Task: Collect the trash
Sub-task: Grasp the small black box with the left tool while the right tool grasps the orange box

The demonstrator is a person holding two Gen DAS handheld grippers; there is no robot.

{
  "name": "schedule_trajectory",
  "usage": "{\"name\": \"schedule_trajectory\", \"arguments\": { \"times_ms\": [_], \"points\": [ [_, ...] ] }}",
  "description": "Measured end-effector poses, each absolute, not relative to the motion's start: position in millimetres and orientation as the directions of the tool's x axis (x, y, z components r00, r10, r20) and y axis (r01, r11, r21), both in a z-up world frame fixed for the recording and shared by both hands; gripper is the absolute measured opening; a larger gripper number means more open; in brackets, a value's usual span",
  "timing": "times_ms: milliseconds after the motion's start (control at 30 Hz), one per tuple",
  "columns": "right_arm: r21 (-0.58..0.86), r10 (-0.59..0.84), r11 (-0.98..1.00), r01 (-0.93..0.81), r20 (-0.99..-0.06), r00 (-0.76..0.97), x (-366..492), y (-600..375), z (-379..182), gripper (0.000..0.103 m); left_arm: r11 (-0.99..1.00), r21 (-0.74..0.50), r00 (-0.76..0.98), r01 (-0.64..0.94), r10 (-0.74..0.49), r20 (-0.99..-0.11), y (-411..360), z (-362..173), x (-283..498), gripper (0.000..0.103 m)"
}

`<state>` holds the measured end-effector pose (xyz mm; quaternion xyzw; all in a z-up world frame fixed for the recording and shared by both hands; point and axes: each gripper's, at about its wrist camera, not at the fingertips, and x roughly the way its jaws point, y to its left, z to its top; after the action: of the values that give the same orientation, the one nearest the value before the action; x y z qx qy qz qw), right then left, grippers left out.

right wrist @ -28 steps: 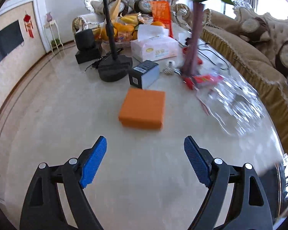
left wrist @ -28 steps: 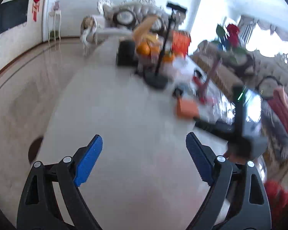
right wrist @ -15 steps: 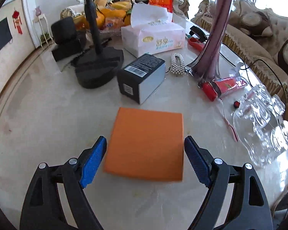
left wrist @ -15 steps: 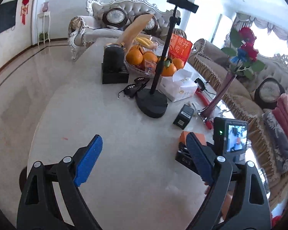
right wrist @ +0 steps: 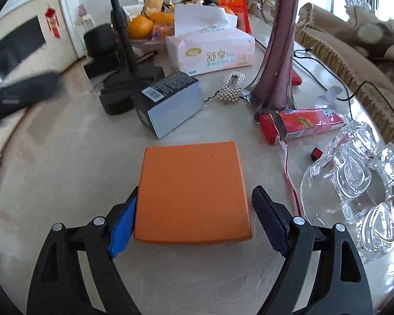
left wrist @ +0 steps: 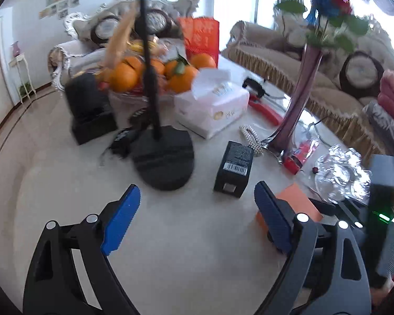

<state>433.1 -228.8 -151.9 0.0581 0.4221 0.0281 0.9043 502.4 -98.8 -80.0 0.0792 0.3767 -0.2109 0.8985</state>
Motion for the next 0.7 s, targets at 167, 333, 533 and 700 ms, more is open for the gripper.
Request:
{"name": "schedule_trajectory", "arguments": {
  "times_ms": [167, 333, 533, 700],
  "points": [
    [0.109, 0.086, 0.994, -0.002, -0.766, 0.637, 432, -223, -152, 0.079, 0.887, 0.013, 0.599, 0.462, -0.301, -0.742, -140, -97, 535, 0.086],
    [0.138, 0.109, 0.990, -0.005, -0.760, 0.640, 431, -226, -152, 0.079, 0.844, 0.066, 0.565, 0.533, -0.297, -0.770, -175, -111, 545, 0.086],
    [0.090, 0.072, 0.996, -0.002, -0.773, 0.631, 436, -220, -154, 0.079, 0.825, 0.114, 0.552, 0.553, -0.261, -0.792, -198, -128, 553, 0.086],
    [0.098, 0.078, 0.995, -0.003, -0.771, 0.632, 437, -221, -154, 0.079, 0.842, 0.085, 0.516, 0.533, -0.244, -0.821, -199, -143, 556, 0.078]
  ]
}}
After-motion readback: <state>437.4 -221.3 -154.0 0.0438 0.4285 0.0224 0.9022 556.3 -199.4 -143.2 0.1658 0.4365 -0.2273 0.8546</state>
